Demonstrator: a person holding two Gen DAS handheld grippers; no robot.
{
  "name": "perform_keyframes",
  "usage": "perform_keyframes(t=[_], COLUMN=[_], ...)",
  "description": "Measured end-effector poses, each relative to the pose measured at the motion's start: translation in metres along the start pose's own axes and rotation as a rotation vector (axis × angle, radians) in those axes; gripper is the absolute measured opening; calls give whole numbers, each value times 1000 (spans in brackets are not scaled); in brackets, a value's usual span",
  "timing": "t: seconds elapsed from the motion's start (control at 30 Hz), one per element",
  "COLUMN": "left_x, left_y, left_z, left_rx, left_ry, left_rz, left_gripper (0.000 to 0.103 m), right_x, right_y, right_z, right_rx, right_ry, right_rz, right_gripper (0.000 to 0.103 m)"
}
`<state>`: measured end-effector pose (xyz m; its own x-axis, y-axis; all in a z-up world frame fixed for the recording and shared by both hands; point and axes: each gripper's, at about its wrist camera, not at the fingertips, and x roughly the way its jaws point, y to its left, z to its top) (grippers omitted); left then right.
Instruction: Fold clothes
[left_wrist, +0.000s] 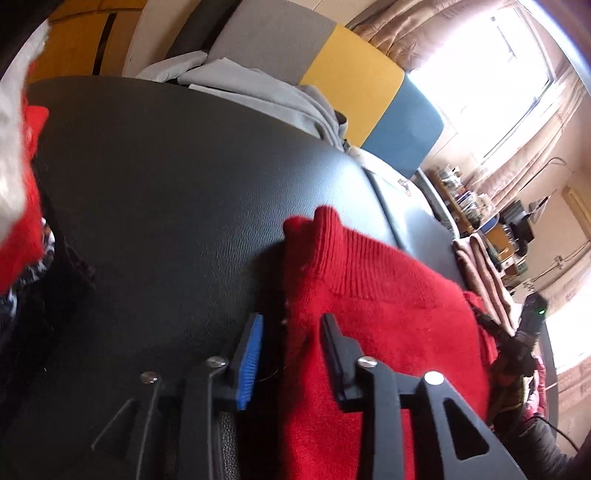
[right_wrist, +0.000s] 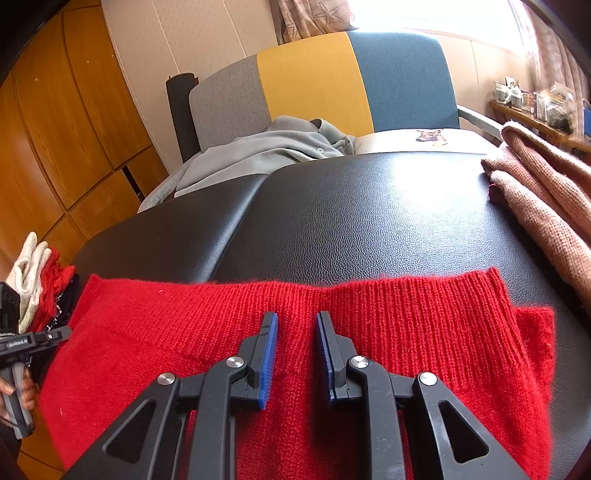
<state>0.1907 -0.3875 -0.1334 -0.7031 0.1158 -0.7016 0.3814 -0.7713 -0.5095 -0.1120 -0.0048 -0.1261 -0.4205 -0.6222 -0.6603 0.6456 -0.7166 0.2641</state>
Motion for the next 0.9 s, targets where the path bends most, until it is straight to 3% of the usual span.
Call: perform_keyframes(t=[0.13,0.23,0.3,0.43,0.63,0.67,0.7,0.77,0.9], left_x=[5,19,25,35,58,58,58,58,52], left_y=[8,8,5,9,-9,-10,-10,-11,-9], left_z=[7,6,5,14,24,23,22,19,17], left_rx=[-20,27,80,49,90,87,85,79,34], left_ry=[42,116,119,146,222,221,219,215,174], left_rz=[-59,-117,-155,-243,-333,-324,-315,-297,-252], left_gripper=[51,56,59,60,59,53,38,23,15], right_x=[0,-1,-1,-1,-1,-1,-2,-2,-1], right_y=[0,0,1,1,-2,-3,-3,-4,-5], right_z=[0,0,0,-1,0,0,0,0,0], right_rx=[1,1,0,5,22,26,30,36,41], right_ry=[-1,-3,-3,-3,-3,-4,-4,-5,-3], right_rz=[5,10,13,20,41,44,48,55,62], right_gripper=[23,25,26,27,27,27,27,28,28])
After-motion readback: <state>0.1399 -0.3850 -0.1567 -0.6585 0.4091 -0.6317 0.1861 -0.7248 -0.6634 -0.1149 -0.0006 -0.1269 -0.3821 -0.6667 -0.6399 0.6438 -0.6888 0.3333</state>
